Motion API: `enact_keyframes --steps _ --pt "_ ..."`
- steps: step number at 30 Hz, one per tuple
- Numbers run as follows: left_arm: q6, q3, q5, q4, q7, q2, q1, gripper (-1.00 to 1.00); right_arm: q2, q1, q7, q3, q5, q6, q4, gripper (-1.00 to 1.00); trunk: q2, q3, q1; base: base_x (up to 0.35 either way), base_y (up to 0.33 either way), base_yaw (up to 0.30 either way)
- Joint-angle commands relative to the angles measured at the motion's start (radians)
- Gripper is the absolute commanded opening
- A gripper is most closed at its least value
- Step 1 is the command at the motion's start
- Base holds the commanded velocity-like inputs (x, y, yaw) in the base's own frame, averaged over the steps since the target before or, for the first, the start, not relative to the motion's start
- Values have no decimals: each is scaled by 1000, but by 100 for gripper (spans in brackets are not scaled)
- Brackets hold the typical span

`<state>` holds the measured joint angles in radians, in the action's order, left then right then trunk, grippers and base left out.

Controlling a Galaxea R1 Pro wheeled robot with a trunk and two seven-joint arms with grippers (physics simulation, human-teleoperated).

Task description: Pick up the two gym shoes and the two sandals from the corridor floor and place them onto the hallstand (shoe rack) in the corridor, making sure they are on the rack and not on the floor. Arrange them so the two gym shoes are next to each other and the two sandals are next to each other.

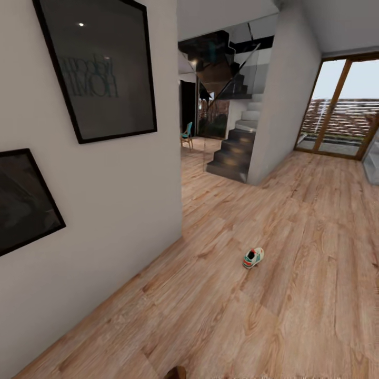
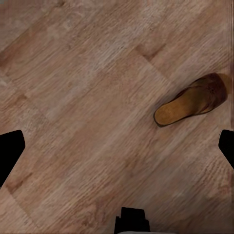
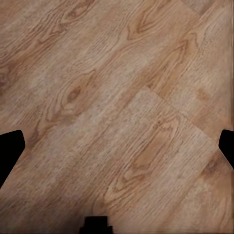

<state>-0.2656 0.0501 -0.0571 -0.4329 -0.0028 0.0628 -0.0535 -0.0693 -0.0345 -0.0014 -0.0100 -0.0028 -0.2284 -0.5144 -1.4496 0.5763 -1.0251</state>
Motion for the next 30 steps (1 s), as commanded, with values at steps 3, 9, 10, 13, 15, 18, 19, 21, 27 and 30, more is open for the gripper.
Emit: enact_keyframes --steps 3,9,10,13,15,18,19,21,27,30 --pt "-3 0 -6 0 0 0 0 100 0 -1 0 -1 0 -3 1 100 0 1 0 0 0 -269" --pt "-3 0 -6 0 0 0 0 100 0 -1 0 -1 0 -3 1 100 0 1 0 0 0 -269" --pt "-3 0 -6 0 0 0 0 100 0 -1 0 -1 0 -3 1 100 0 1 0 0 0 -269" --pt "-3 -1 -6 0 0 0 0 100 0 -1 0 -1 0 -3 1 100 0 1 0 0 0 -269" --pt "-3 -1 -6 0 0 0 0 100 0 -1 0 -1 0 -3 1 100 0 1 0 0 0 -269" --pt "-3 -1 -6 0 0 0 0 100 0 -1 0 -1 0 -3 1 100 0 1 0 0 0 -269" --pt "-3 -1 -6 0 0 0 0 100 0 -1 0 -1 0 -3 1 100 0 1 0 0 0 -269" --pt "-3 -1 -6 0 0 0 0 100 0 -1 0 -1 0 -3 1 100 0 1 0 0 0 -269" --pt "-3 -1 -6 0 0 0 0 100 0 -1 0 -1 0 -3 1 100 0 1 0 -2 1 -269" --pt "-3 -1 -6 0 0 0 0 100 0 -1 0 -1 0 -3 1 100 0 1 0 -80 60 -269"
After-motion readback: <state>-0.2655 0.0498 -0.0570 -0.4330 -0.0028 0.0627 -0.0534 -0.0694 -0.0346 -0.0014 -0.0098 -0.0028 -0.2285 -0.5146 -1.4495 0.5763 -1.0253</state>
